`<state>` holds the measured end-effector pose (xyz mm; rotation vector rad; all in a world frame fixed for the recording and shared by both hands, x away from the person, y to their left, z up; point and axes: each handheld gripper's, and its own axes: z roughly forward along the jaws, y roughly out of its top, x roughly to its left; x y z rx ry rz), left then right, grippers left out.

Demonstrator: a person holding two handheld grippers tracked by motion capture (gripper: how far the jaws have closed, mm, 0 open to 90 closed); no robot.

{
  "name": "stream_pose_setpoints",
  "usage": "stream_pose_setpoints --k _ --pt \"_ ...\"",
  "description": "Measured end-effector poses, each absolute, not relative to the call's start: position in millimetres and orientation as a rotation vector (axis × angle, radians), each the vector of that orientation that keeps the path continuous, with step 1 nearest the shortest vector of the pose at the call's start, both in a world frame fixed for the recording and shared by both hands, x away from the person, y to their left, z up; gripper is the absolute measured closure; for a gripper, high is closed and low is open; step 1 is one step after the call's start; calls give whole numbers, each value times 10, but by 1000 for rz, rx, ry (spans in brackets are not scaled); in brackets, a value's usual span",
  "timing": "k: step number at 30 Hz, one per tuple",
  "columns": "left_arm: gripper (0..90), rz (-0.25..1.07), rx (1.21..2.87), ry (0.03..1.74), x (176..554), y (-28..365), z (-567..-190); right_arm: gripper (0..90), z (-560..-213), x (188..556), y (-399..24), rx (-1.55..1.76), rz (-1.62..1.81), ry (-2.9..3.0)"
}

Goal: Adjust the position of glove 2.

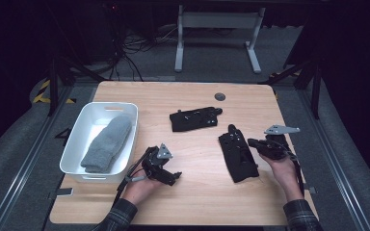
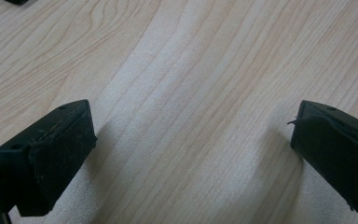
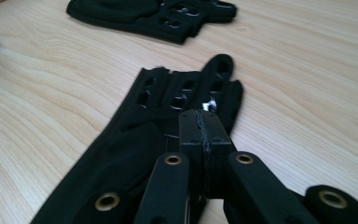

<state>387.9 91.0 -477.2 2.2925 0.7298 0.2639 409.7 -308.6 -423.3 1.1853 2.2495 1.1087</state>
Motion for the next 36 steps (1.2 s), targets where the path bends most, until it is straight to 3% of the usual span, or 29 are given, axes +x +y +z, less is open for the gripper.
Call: stream_pose_setpoints --k 9,22,36 --pt "2 265 2292 730 3877 910 -4773 900 -4384 4297 -2812 1159 1032 2363" --pt "0 263 2294 726 3881 910 -4773 900 -4544 4307 -2900 1221 1027 2395" --pt "1 265 2293 727 3880 911 -4773 900 -4522 3993 -2764 1187 983 2446"
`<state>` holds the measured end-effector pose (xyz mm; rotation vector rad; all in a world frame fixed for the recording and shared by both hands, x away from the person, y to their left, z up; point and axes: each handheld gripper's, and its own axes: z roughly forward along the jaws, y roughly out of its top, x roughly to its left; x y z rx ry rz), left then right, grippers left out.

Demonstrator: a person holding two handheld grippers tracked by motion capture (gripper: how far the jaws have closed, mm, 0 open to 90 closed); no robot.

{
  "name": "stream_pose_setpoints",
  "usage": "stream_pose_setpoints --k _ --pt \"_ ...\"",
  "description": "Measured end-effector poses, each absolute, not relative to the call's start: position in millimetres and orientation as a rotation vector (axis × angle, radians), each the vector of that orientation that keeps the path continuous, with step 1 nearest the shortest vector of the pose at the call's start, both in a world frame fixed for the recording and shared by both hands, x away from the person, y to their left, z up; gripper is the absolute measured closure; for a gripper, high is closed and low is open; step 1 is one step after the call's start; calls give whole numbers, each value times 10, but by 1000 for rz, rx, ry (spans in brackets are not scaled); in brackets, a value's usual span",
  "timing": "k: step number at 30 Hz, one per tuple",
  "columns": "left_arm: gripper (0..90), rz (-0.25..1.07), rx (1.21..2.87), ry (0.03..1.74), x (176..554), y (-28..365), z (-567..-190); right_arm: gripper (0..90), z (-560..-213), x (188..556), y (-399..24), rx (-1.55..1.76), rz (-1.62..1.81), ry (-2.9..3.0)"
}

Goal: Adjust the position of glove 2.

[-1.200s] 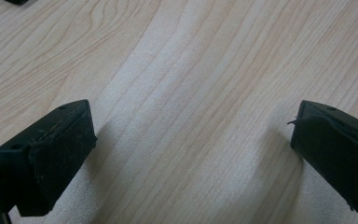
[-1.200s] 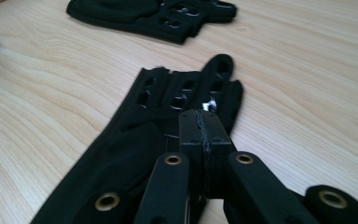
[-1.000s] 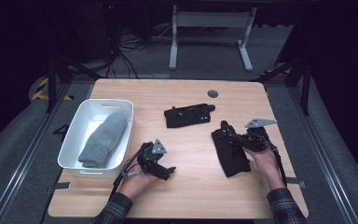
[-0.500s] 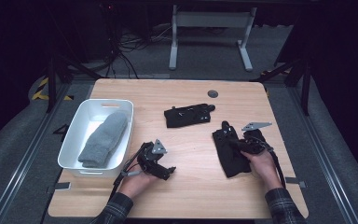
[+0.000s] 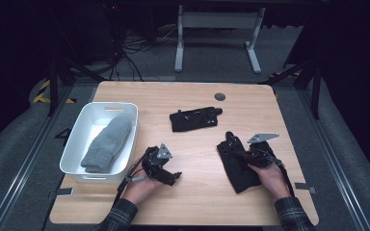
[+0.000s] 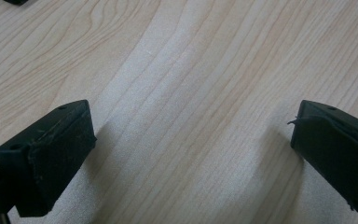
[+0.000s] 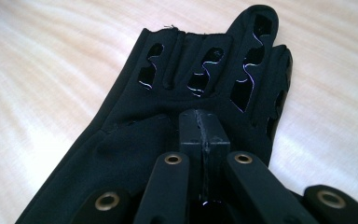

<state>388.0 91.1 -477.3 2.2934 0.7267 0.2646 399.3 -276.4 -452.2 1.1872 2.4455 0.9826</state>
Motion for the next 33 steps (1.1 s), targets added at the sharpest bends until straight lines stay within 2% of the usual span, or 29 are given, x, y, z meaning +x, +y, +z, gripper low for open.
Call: stream_pose_setpoints --k 15,23,29,33 --pt "1 265 2293 727 3880 911 -4772 900 -4458 3526 -2670 1086 984 2480" --pt "1 264 2294 727 3882 910 -4773 900 -4309 3897 -2648 1074 1070 2401" --pt "1 263 2294 726 3882 910 -4773 900 -4436 4145 -2520 1076 1015 2436" --pt "1 263 2294 725 3883 910 -4773 900 -4495 4173 -2533 1091 964 2445"
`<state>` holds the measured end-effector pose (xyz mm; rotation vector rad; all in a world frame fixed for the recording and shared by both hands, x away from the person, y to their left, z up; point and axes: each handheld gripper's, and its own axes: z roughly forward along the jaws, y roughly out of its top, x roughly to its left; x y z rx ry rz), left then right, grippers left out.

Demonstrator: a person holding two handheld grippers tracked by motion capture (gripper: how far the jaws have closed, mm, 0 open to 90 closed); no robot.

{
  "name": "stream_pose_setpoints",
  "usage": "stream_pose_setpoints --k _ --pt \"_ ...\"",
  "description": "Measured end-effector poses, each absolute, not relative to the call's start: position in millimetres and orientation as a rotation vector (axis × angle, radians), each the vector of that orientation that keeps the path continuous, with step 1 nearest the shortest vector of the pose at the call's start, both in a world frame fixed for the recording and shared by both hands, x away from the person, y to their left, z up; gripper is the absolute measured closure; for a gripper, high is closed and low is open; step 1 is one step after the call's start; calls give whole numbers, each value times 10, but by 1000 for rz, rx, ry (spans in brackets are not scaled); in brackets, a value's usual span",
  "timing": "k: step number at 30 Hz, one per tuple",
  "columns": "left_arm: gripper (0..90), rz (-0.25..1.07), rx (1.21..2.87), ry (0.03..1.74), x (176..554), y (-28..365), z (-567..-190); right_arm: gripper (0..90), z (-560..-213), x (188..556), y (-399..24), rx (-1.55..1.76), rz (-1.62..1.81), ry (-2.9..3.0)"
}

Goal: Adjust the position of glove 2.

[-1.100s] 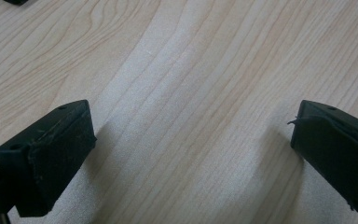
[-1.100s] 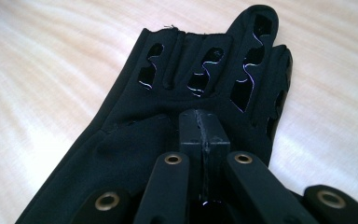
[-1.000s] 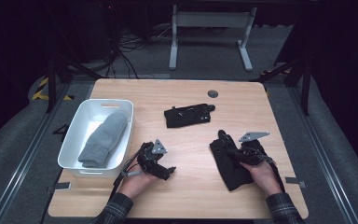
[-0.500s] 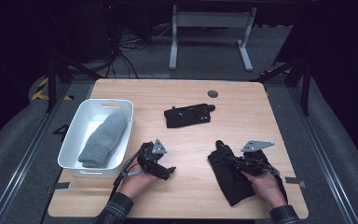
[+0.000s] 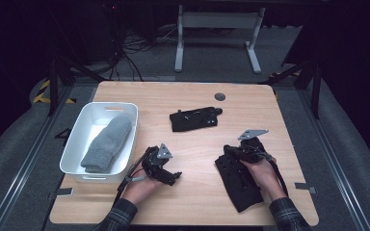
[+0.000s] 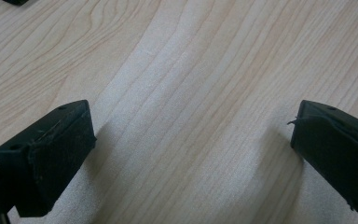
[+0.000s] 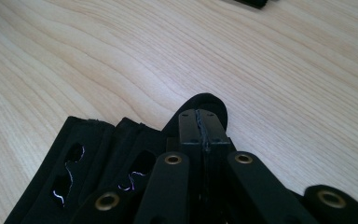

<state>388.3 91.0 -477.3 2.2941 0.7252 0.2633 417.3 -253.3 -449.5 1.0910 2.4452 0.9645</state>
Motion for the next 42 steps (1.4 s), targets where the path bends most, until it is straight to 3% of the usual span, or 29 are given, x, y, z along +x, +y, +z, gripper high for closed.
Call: stream_pose_setpoints --k 17,20,27,28,29,42 --pt "1 262 2294 725 3884 910 -4773 886 -4427 4017 -2965 1182 961 2356" --pt "1 263 2292 727 3883 908 -4773 776 -4356 4021 -3045 1184 993 2294" --pt "0 260 2293 725 3886 907 -4774 385 -4453 4072 -3444 1289 948 2168" --pt "0 260 2293 725 3886 907 -4774 385 -4453 4072 -3444 1289 948 2168" --pt "0 259 2293 725 3886 906 -4774 323 -4500 4092 -3529 1323 940 2150" --pt "31 251 2288 710 3888 904 -4763 181 -4665 4154 -3632 1345 919 2118"
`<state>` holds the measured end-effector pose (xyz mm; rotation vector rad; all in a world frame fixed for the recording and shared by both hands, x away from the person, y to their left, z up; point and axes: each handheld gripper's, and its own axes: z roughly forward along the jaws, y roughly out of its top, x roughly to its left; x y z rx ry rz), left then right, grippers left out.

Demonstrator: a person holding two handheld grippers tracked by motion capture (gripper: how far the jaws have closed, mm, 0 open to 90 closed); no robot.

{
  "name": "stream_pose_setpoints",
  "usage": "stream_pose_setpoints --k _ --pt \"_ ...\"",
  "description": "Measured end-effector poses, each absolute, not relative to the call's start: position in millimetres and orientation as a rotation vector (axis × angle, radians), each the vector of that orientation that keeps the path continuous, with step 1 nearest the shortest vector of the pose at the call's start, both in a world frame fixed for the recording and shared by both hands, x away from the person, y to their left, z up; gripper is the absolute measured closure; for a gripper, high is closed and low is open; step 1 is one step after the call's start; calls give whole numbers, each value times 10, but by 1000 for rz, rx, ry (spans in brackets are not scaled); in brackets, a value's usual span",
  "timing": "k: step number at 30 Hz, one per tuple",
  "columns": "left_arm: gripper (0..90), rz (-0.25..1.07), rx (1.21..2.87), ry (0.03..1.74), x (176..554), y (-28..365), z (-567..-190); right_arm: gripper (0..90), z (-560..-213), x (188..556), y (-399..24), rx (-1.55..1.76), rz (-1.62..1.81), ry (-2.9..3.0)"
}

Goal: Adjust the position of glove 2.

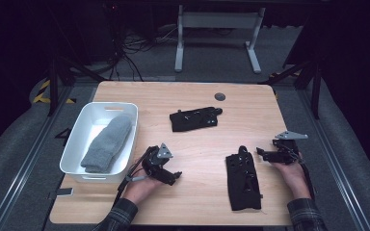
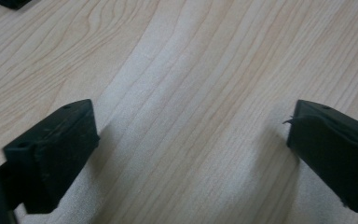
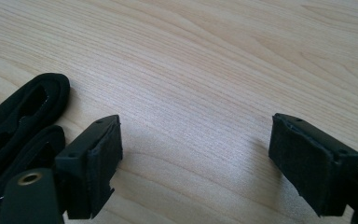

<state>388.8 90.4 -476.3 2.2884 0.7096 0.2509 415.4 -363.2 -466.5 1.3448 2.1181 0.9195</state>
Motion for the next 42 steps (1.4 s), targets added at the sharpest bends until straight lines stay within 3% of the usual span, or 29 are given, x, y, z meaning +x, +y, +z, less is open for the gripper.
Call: stream_pose_setpoints --k 5,13,19,27,42 --pt "206 230 2290 733 3917 880 -4691 174 -4665 4153 -3632 1351 917 2115" --pt "659 185 2256 730 4110 803 -4511 173 -4665 4153 -3632 1352 916 2115" --pt "896 177 2269 714 4298 688 -4378 173 -4665 4152 -3631 1355 916 2113" --pt "899 218 2280 721 4589 542 -4225 173 -4666 4153 -3632 1358 913 2107" --pt "900 310 2300 776 5463 342 -4179 174 -4666 4156 -3631 1363 913 2103"
